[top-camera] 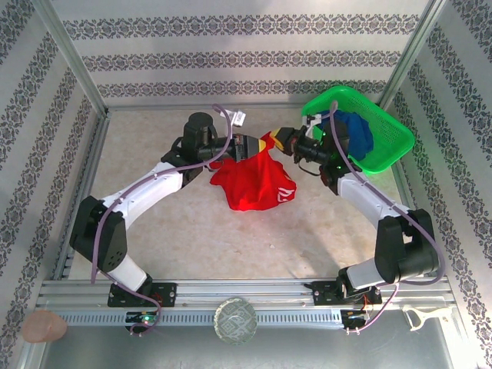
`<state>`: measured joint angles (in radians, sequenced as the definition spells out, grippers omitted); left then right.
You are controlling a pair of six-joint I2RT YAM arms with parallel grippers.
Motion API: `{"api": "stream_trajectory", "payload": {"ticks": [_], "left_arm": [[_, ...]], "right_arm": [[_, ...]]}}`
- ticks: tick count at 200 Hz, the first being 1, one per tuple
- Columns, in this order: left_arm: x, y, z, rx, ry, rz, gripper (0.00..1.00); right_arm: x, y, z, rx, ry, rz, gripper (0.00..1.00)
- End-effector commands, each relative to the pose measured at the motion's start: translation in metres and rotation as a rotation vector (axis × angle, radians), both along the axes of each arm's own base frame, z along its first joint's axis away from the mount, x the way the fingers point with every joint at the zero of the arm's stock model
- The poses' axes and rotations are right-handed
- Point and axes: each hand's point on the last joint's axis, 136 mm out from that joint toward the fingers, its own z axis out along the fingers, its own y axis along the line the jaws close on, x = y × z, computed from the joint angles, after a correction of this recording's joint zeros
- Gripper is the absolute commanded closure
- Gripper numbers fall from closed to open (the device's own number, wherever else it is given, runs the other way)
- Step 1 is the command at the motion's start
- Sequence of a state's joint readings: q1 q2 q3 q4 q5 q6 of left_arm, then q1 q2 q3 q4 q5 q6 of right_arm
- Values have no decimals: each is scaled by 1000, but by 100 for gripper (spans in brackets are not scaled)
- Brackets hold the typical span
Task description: Fold the inside-out t-shirt
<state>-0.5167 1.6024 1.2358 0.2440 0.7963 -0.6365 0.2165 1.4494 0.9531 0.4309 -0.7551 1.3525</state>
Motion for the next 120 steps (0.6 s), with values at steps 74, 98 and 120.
{"api": "stream_trajectory", "payload": {"ticks": [74,98,120], "left_arm": [[27,36,-74,236,77,242,28],[36,33,-84,302,70,241,28],[37,22,-86,316,50,202,28]], "right_arm": [[-34,-70,-9,-739,-140,65,100],[-43,-78,-17,-840,-132,68,100],[-47,-79,-19,-868,-132,68,100]]}}
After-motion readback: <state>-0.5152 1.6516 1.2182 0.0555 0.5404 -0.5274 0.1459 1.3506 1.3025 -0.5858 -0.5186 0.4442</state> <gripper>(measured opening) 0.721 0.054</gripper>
